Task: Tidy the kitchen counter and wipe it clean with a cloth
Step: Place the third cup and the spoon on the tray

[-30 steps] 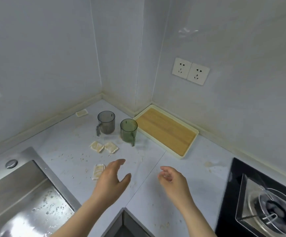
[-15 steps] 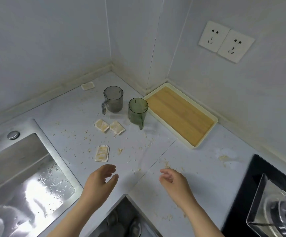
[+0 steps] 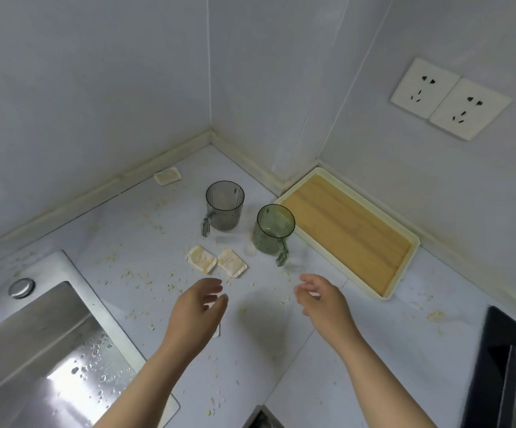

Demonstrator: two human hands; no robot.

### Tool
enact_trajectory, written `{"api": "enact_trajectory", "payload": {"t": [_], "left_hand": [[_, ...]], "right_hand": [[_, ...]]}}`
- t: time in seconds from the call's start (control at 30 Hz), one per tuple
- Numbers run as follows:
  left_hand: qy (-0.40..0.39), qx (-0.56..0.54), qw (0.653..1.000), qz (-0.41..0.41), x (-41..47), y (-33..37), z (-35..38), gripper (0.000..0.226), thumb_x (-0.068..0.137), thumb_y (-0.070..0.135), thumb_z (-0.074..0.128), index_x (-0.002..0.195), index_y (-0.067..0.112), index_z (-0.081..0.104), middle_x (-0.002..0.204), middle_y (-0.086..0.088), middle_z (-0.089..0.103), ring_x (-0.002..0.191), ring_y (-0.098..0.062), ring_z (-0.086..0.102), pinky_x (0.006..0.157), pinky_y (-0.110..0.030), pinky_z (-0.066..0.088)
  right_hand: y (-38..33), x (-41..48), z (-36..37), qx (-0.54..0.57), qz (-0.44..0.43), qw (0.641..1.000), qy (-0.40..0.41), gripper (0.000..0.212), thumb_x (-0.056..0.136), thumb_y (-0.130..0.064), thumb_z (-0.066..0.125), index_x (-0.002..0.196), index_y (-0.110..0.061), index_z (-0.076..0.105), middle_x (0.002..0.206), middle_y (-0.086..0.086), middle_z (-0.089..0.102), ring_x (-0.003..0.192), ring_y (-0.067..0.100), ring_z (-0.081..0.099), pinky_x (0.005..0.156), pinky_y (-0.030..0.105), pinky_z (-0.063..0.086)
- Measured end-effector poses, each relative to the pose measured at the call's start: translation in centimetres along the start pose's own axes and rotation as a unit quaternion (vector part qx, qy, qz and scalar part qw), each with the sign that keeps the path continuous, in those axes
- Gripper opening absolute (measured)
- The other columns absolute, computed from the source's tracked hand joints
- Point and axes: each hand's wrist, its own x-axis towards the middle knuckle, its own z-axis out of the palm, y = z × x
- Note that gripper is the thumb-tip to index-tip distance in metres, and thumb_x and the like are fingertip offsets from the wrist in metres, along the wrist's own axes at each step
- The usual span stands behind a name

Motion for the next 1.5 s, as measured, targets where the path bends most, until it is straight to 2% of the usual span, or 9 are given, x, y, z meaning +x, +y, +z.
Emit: {"api": "enact_trajectory", "payload": {"t": [0.13, 0.33, 0.53, 0.63, 0.8, 0.97, 1.13, 1.23, 1.5], "left_hand": [[0.042, 0.002, 0.999, 0.006, 3.2, 1.5, -1.0, 0.034, 0.091, 0.02, 0.059, 0.125, 0.016, 0.057, 0.118, 0.005, 0.061, 0.097, -0.009, 0.06, 0.076, -0.018, 0.042], [0.072, 0.019, 0.997, -0.023, 7.1, 2.5, -1.3, 0.049, 0.09, 0.024, 0.061, 0.136, 0.017, 0.046, 0.136, -0.001, 0.041, 0.097, -0.01, 0.056, 0.076, -0.024, 0.045], [0.072, 0.021, 0.996, -0.048, 10.8, 3.4, -1.0, 0.065, 0.09, 0.027, 0.061, 0.146, 0.015, 0.031, 0.147, -0.002, 0.029, 0.096, -0.011, 0.06, 0.061, -0.015, 0.039], [0.064, 0.033, 0.996, -0.059, 11.9, 3.6, -0.6, 0.06, 0.09, 0.026, 0.06, 0.143, 0.015, 0.035, 0.143, -0.002, 0.035, 0.079, -0.003, 0.059, 0.056, -0.014, 0.038], [0.087, 0.039, 0.993, -0.066, 13.1, 3.5, -0.7, 0.045, 0.091, 0.027, 0.06, 0.131, 0.012, 0.048, 0.132, -0.004, 0.046, 0.084, -0.014, 0.06, 0.079, -0.028, 0.04], [0.072, 0.044, 0.995, -0.056, 14.3, 2.9, -0.8, 0.036, 0.092, 0.032, 0.058, 0.122, 0.014, 0.055, 0.117, -0.001, 0.057, 0.096, -0.019, 0.06, 0.078, -0.032, 0.045], [0.069, 0.004, 0.996, -0.059, 14.6, 3.4, -0.7, 0.024, 0.098, 0.026, 0.05, 0.111, 0.009, 0.061, 0.099, -0.003, 0.066, 0.072, -0.007, 0.067, 0.054, -0.027, 0.044], [0.081, 0.006, 0.996, -0.04, 14.0, 4.0, -0.5, 0.021, 0.099, 0.028, 0.047, 0.102, 0.012, 0.06, 0.093, -0.003, 0.067, 0.068, -0.002, 0.066, 0.059, -0.032, 0.052], [0.053, -0.076, 0.996, 0.006, 11.6, 7.8, 1.6, 0.019, 0.098, 0.029, 0.05, 0.093, 0.014, 0.06, 0.087, -0.003, 0.068, 0.064, -0.003, 0.068, 0.066, -0.027, 0.058]], "right_hand": [[-1.7, 3.5, 0.8, -0.004, 0.001, 1.0, -0.001, 0.042, 0.091, -0.03, 0.059, 0.131, -0.021, 0.049, 0.12, -0.005, 0.054, 0.107, 0.019, 0.058, 0.093, 0.044, 0.051], [-2.3, 8.0, 1.6, -0.004, 0.041, 0.999, -0.015, 0.058, 0.088, -0.035, 0.063, 0.138, -0.016, 0.041, 0.129, 0.002, 0.046, 0.114, 0.026, 0.055, 0.094, 0.047, 0.05], [-1.8, 10.0, 2.5, -0.036, 0.039, 0.998, -0.037, 0.026, 0.085, -0.036, 0.062, 0.103, -0.017, 0.064, 0.104, 0.001, 0.065, 0.093, 0.021, 0.063, 0.085, 0.048, 0.054], [-1.9, 10.2, 2.9, -0.022, 0.031, 0.999, -0.033, 0.015, 0.086, -0.031, 0.061, 0.088, -0.017, 0.065, 0.092, 0.002, 0.067, 0.086, 0.025, 0.064, 0.082, 0.049, 0.055], [-2.4, 10.3, 3.3, -0.012, 0.026, 0.999, -0.027, 0.026, 0.09, -0.027, 0.057, 0.085, -0.001, 0.062, 0.08, 0.011, 0.068, 0.082, 0.035, 0.065, 0.075, 0.049, 0.054], [-2.7, 10.2, 3.3, -0.001, 0.029, 0.999, -0.045, 0.024, 0.093, -0.023, 0.055, 0.089, 0.0, 0.061, 0.082, 0.011, 0.068, 0.073, 0.02, 0.068, 0.076, 0.045, 0.055], [-3.0, 9.9, 2.7, 0.034, 0.032, 0.998, -0.051, 0.027, 0.096, -0.021, 0.051, 0.094, 0.004, 0.06, 0.083, 0.013, 0.066, 0.072, 0.018, 0.065, 0.066, 0.029, 0.057], [-3.1, 9.3, 1.9, 0.071, 0.027, 0.996, -0.041, 0.023, 0.097, -0.019, 0.05, 0.093, 0.0, 0.063, 0.09, 0.014, 0.067, 0.068, 0.015, 0.063, 0.057, 0.018, 0.05], [-2.5, 7.1, -2.4, 0.144, -0.002, 0.989, 0.029, 0.018, 0.096, -0.019, 0.053, 0.09, -0.008, 0.066, 0.085, 0.009, 0.069, 0.067, 0.014, 0.066, 0.063, 0.025, 0.054]]}}
